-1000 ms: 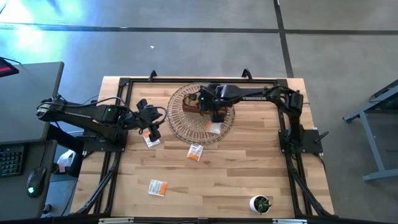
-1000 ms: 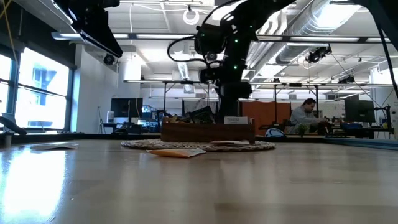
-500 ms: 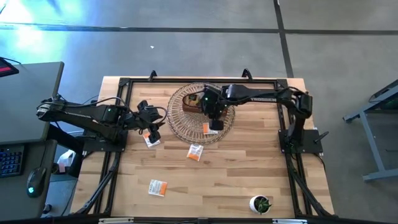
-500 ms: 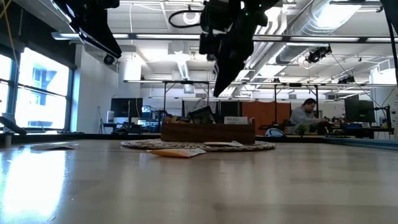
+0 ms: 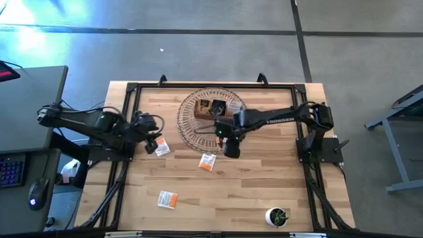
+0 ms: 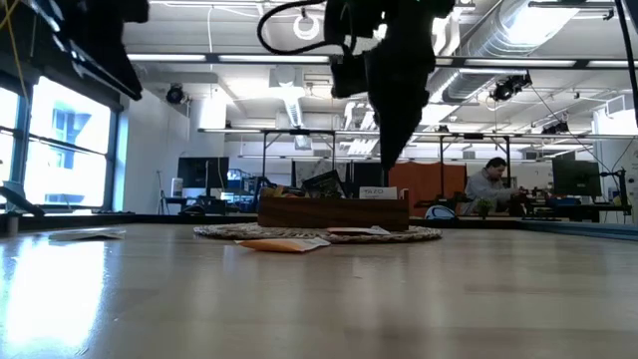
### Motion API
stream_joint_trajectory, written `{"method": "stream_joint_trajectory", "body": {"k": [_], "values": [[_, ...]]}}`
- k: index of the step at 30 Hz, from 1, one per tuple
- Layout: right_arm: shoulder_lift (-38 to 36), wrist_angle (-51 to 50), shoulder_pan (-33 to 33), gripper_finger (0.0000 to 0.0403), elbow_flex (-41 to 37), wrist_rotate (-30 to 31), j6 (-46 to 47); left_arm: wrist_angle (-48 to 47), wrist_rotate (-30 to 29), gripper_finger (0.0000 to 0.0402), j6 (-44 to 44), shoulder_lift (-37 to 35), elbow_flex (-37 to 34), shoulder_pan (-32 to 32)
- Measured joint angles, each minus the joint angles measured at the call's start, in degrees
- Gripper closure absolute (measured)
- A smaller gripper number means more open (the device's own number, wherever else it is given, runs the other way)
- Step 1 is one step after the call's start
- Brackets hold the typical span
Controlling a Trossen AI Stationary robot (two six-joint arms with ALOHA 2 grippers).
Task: Pick & Place Tea
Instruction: Put the white tea bag into the right section of the wooden organizer
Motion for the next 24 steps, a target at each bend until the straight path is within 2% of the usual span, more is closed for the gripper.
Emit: {"method": "stream_joint_trajectory", "body": {"k": [2,7,10,16,21,24], "values": [[-0.09,4.86,0.59,0.0271,-3.61,-0.68,1.27,1.0,-0.2,0.0263,-1.53,-3.56,-2.26,-2.33],[-0.08,21.92,0.74,0.0268,-13.49,-8.79,5.72,5.4,3.71,0.0263,-6.05,-10.85,-11.05,-7.91],[-0.07,31.44,1.41,0.0268,-17.81,-9.45,7.33,11.21,4.04,0.0263,-9.45,-12.66,-16.75,-9.47],[-0.07,47.74,5.23,0.0267,-22.41,-3.89,6.78,22.99,6.69,0.0263,-12.97,-11.89,-25.34,-9.51],[-0.07,59.91,10.44,0.0267,-26.57,3.95,-1.7,24.88,7.42,0.0263,-13.31,-9.86,-28.21,-9.51],[-0.07,63.68,12.26,0.0267,-28.55,8.13,1.31,31.96,7.63,0.0263,-13.88,-8.37,-29.58,-9.51]]}}
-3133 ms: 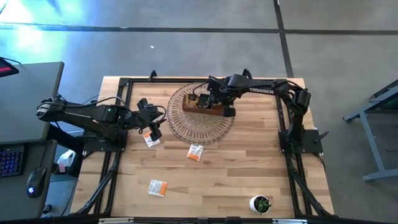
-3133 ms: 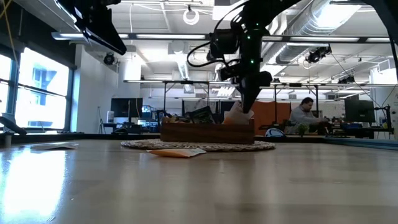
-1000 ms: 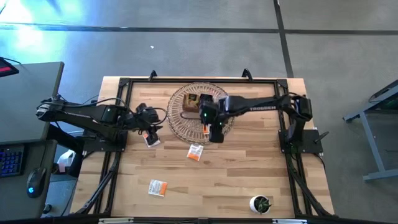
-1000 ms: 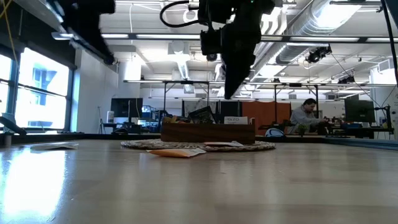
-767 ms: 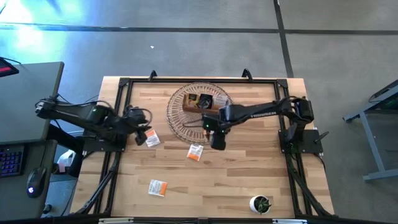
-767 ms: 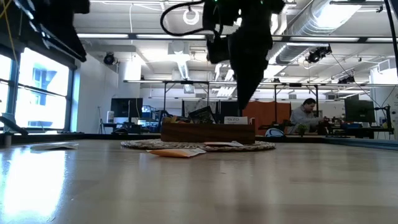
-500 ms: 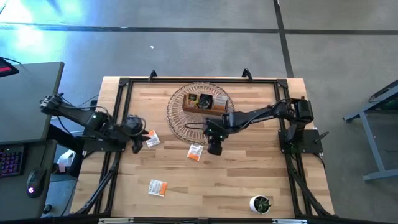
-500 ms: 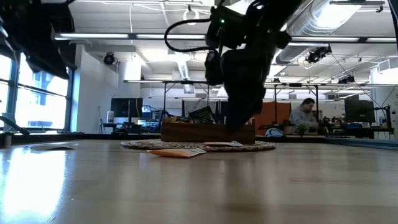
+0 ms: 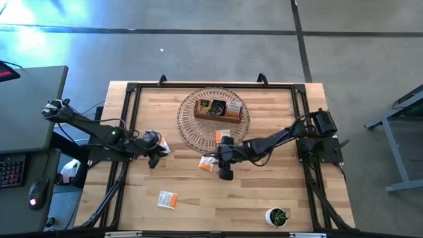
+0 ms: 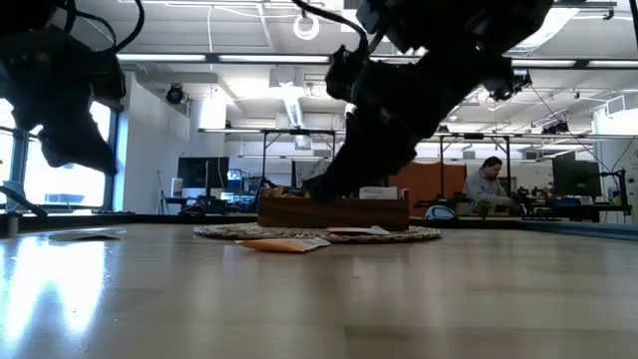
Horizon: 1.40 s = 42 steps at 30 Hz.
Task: Pick & Place Tea
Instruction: Put the white tea bag into the right section of the wooden organizer
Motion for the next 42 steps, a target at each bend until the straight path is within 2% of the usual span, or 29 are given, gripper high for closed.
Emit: {"method": "stream_joint_trajectory", "body": {"k": [4,9,12,16,20,25,31,33,37,42], "values": [[0.11,-0.42,-0.08,0.0267,-1.36,0.55,3.63,14.6,1.41,0.0263,2.1,4.23,-2.31,-0.03],[-0.02,-0.68,-0.78,0.0268,-0.84,2.22,2.09,23.76,0.16,0.0263,2.56,12.17,-2.6,0.0],[-0.59,-6.56,-3.28,0.0268,0.71,1.9,3.1,30.43,-0.58,0.0263,1.62,17.49,-2.6,0.0],[-3.16,-15.66,-7.49,0.0268,2.25,1.05,4.4,40.14,-5.16,0.0263,2.32,24.0,-2.19,0.37],[-7.6,-19.51,-11.71,0.0268,2.48,-2.93,7.39,41.33,-5.1,0.0263,5.66,28.68,0.98,5.46],[-10.45,-28.8,-16.66,0.0268,2.46,-10.72,10.31,41.24,3.67,0.0263,12.78,37.84,6.85,14.78],[-11.41,-34.48,-21.87,0.0268,2.06,-8.89,11.39,41.16,8.9,0.0263,20.48,48.21,15.22,21.94],[-11.1,-32.61,-23.13,0.0268,1.18,-8.97,12.5,40.72,9.5,0.0263,21.92,51.72,17.83,22.9],[-9.81,-26.89,-24.13,0.0268,-1.33,-8.15,22.68,40.07,10.22,0.0263,24.69,57.87,22.82,24.46],[-9.27,-25.43,-23.3,0.0268,-1.99,-8.24,22.64,36.61,9.99,0.0263,25.77,64.64,28.03,25.78]]}}
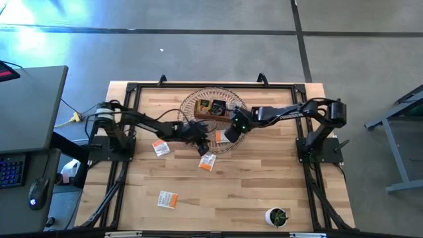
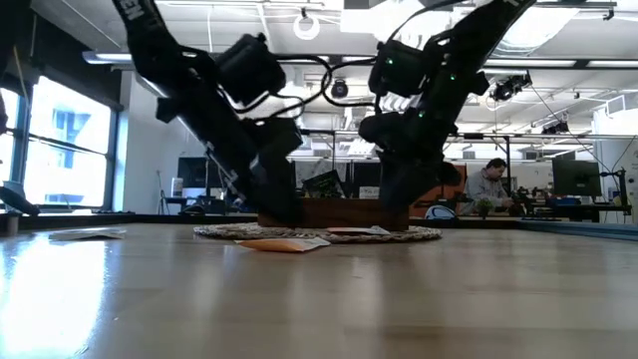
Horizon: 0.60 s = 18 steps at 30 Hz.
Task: Pick & Place Tea
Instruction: Put the white tea bag into the right section of the wooden organizer
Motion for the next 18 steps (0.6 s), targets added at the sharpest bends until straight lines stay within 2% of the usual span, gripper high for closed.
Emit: {"method": "stream_joint_trajectory", "body": {"k": [4,10,18], "values": [[0.05,0.48,0.97,0.0268,-0.02,2.32,0.52,0.01,-0.64,0.0263,0.68,3.61,3.21,0.17],[4.49,2.86,1.29,0.0268,-0.09,2.94,2.91,-1.58,-1.14,0.0264,2.1,5.94,6.29,0.12],[6.16,5.52,1.23,0.0268,0.02,2.7,3.5,-2.08,-1.14,0.0264,3.19,6.24,6.85,0.13]]}}
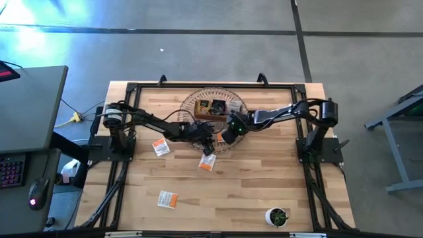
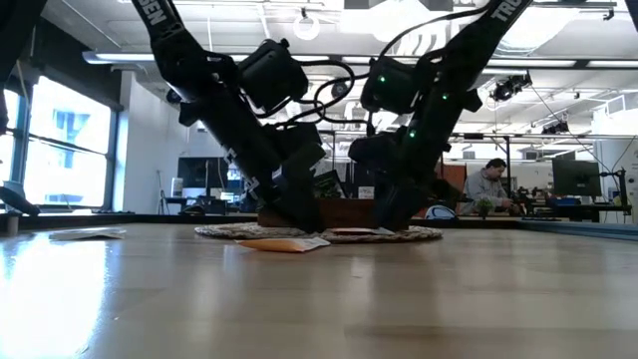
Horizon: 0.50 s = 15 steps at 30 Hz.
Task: Pick & Place Tea
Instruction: Put the white tea bag into the right section of the wooden organizer
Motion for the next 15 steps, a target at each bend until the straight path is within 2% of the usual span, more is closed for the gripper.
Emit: {"method": "stream_joint_trajectory", "body": {"k": [5,15], "values": [[0.35,5.07,0.28,0.0285,-0.07,-2.23,-0.32,0.71,-0.14,0.0264,0.44,0.13,0.09,0.04],[0.39,9.33,0.29,0.036,-0.09,-3.89,-3.19,0.85,-0.03,0.0264,0.44,0.13,0.07,0.04]]}}
